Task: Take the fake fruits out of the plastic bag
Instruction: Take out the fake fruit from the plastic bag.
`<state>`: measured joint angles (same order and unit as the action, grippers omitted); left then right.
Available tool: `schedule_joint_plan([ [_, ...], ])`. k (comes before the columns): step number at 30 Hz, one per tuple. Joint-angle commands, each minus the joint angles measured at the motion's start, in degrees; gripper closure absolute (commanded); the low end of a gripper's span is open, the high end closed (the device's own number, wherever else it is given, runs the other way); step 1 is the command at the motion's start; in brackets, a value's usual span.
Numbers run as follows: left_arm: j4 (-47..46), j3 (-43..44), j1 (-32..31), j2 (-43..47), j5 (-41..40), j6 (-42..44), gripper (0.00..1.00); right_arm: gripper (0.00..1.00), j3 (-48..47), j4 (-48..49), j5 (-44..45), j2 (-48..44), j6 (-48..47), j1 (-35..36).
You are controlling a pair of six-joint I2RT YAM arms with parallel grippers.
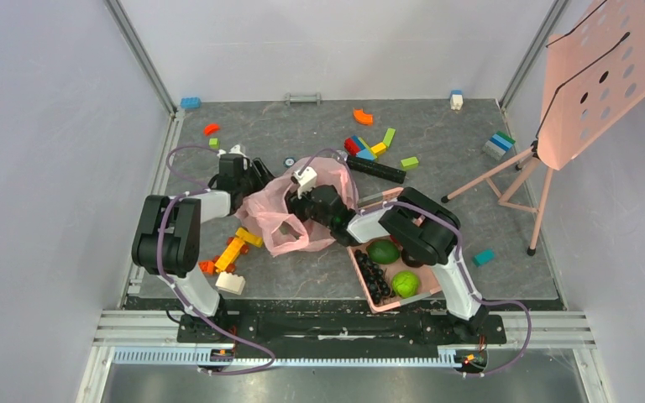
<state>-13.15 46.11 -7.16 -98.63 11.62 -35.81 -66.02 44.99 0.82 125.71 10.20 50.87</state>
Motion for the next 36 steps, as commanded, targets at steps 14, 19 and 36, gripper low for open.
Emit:
schedule_joint_plan([
  [14, 0.7, -1.1, -0.5, -0.1, -0.1, 0.5, 0.30, 0.46, 16.3, 1.1, 5.1, -19.4, -1.8, 0.1],
  [19, -0.6, -1.4, -0.4, -0.6, 1.1, 0.6, 0.31, 0.35, 14.3, 0.2, 4.0, -17.9, -3.2, 0.2],
  [36, -4.0, -0.8, -0.4, -2.7, 6.9, -0.6, 0.32, 0.04, 0.0, 1.8, 0.8, -4.3, -4.9, -0.2],
])
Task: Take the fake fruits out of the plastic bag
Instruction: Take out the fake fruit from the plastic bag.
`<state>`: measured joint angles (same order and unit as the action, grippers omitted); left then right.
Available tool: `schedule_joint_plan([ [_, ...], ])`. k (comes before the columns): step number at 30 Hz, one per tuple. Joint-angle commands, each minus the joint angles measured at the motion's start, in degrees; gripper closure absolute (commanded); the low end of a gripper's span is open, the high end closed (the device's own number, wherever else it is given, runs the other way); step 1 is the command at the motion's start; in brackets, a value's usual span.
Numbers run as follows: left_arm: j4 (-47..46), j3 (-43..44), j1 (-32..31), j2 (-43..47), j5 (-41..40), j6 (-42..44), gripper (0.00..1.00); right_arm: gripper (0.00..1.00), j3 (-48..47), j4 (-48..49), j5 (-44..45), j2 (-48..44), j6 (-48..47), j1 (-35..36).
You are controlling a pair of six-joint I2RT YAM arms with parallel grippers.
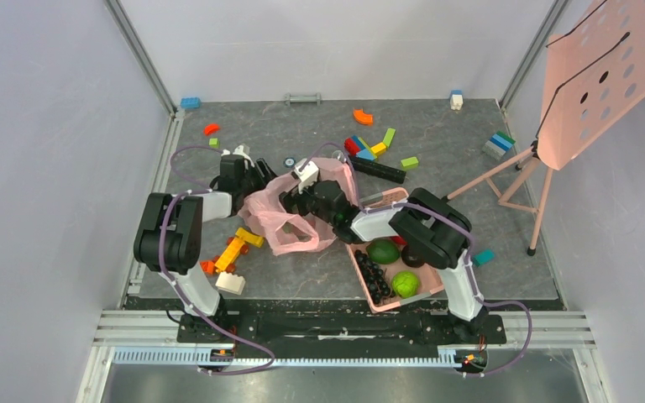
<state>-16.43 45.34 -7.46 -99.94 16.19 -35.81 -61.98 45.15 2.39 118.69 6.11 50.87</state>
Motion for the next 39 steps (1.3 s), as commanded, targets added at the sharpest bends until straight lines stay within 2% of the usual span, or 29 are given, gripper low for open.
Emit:
schedule_joint_plan([
  [1, -0.9, -0.1, -0.1, -1.4, 2.5, -0.7, 0.32, 0.02, -4.6, 1.7, -0.6, 3.4, -0.7, -0.1],
  [9, -1.2, 0.0, -0.1, -1.8, 3.1, -0.7, 0.33, 0.02, -10.8, -0.5, -2.2, 9.0, 2.2, -0.6],
  [15, -1.6, 0.1, -0.1, -2.2, 3.7, -0.8, 0.33, 0.08, -12.8, -2.7, -2.2, 10.5, 3.1, -0.6],
  [20, -1.9, 0.1, -0.1, -2.1, 4.0, -1.1, 0.33, 0.05, -13.3, -5.4, -2.2, 11.2, 3.8, -0.6],
  [22, -1.9, 0.0, -0.1, -2.3, 4.0, -1.1, 0.33, 0.10, -13.2, -5.8, -2.0, 11.0, 4.0, -0.6],
  [25, -1.9, -0.2, -0.1, -2.1, 3.9, -1.0, 0.33, 0.23, -12.8, -5.9, -1.6, 10.4, 4.0, -0.6],
  [29, -1.8, -0.3, -0.1, -1.7, 3.4, -0.8, 0.30, 0.35, -10.1, -5.2, -1.2, 7.3, 3.4, -0.6],
  [35, -1.4, -0.3, 0.1, -1.3, 2.8, -1.0, 0.24, 0.37, -2.3, -4.2, 1.5, -1.6, 1.9, -0.6],
  [39, -1.4, -0.6, 0.3, -1.1, 2.5, -1.1, 0.23, 0.37, 3.0, -4.4, 2.5, -8.0, 1.7, -0.6],
])
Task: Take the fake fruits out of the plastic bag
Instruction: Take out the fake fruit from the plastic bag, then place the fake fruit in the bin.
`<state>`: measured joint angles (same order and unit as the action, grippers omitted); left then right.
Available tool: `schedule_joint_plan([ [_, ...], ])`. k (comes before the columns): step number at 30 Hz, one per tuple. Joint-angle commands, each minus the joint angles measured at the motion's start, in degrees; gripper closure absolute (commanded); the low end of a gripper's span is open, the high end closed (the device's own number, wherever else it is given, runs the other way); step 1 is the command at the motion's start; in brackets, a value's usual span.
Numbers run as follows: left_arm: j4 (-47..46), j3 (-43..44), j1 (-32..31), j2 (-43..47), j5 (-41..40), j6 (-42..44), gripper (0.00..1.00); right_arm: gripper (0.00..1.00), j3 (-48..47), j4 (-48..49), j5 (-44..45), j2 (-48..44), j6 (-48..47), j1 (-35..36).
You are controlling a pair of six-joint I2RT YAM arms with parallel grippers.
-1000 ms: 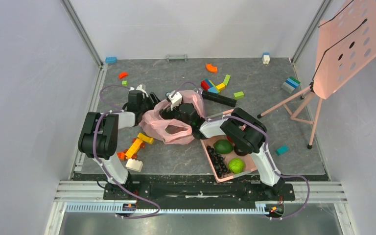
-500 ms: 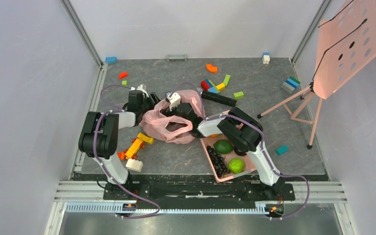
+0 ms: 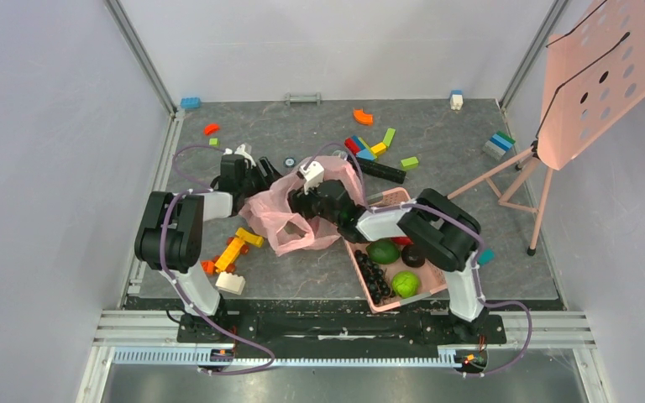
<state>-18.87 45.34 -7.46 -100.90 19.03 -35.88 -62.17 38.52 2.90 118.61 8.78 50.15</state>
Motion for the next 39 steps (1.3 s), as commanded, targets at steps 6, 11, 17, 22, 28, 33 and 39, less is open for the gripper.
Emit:
schedule_joint_plan([
  [6, 1.0, -1.4, 0.8, 0.6, -0.7, -1.2, 0.23, 0.38, 8.8, 0.6, 1.9, -15.2, 1.6, 0.3],
  [11, 0.7, -2.2, 0.8, 1.8, -1.1, -1.6, 0.23, 0.38, 11.5, -2.4, 0.0, -20.4, 2.1, 0.7],
  [17, 0.5, -2.4, 0.8, 2.7, -1.3, -2.1, 0.22, 0.37, 13.0, -8.8, -1.2, -28.5, 1.6, 1.9],
  [22, 0.5, -2.6, 0.9, 2.9, -1.2, -2.4, 0.22, 0.36, 14.4, -14.2, -0.6, -35.6, 0.3, 3.9],
  [28, 0.6, -3.1, 1.0, 3.5, -1.2, -2.5, 0.21, 0.35, 17.6, -16.8, -2.0, -45.0, 0.6, 4.7],
  [33, 0.6, -3.2, 1.0, 3.9, -1.0, -2.9, 0.20, 0.35, 19.7, -22.3, -0.7, -55.1, 0.7, 4.9],
  [39, 0.4, -2.9, 1.4, 4.1, -0.8, -3.9, 0.19, 0.34, 26.4, -35.0, 12.2, -70.4, 3.8, 4.9],
])
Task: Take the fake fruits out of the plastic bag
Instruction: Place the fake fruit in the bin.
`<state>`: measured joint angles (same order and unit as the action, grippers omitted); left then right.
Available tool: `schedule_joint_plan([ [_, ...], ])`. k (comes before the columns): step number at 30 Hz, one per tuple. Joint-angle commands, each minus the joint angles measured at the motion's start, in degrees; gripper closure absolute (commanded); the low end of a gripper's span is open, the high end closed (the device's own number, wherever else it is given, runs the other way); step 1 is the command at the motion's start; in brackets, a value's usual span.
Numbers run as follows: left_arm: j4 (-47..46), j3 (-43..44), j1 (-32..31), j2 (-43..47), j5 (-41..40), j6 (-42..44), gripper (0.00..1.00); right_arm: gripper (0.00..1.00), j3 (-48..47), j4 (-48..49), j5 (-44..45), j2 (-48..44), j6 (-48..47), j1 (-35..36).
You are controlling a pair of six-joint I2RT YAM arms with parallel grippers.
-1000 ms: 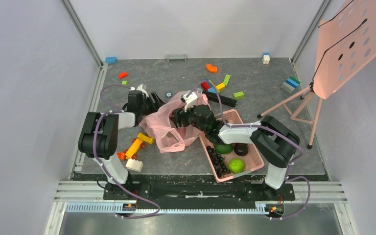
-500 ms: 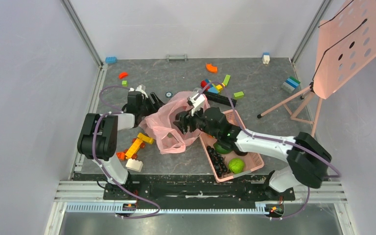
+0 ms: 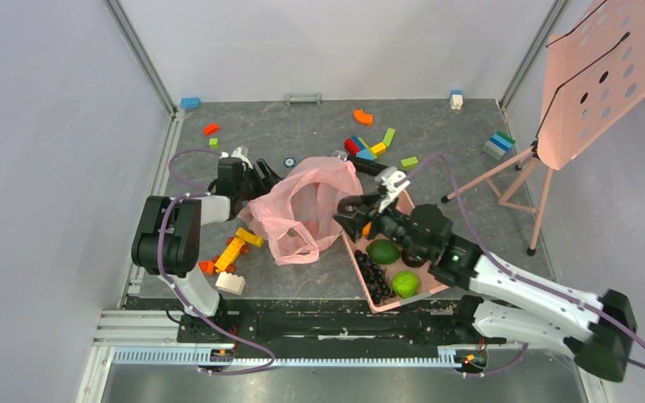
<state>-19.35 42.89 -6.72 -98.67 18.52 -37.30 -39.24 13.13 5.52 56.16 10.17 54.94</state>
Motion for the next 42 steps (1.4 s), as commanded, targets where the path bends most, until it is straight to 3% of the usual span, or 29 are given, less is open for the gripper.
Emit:
schedule_joint_plan([
  [1, 0.9, -0.4, 0.7, 1.9, -0.3, -2.6, 0.19, 0.33, 4.6, -12.1, 11.7, -10.5, 3.2, 0.1],
  [9, 1.3, -0.8, 1.0, 3.0, -0.9, -2.7, 0.09, 0.36, 12.5, -23.7, 16.8, -20.2, 11.3, 0.1],
  [14, 1.7, -0.7, 1.0, 3.3, -1.1, -2.6, 0.00, 0.36, 16.9, -24.9, 11.9, -20.6, 14.7, 0.1],
  [25, 4.3, -0.2, 1.0, 4.6, -4.0, -2.4, 0.00, 0.35, 22.9, -25.3, 3.9, -22.2, 16.9, 0.1],
  [29, 5.5, -0.1, 1.0, 5.0, -5.4, -2.3, 0.00, 0.30, 22.8, -25.8, 2.9, -22.2, 16.3, 0.1],
  [34, 4.4, -1.3, 1.0, 6.7, -7.2, -1.5, 0.00, 0.14, 22.3, -26.6, 3.5, -22.4, 16.0, 0.1],
  [42, 8.9, 0.0, 1.0, 7.2, -7.8, -2.0, 0.00, 0.09, 19.3, -28.9, 6.7, -23.8, 14.6, 0.1],
])
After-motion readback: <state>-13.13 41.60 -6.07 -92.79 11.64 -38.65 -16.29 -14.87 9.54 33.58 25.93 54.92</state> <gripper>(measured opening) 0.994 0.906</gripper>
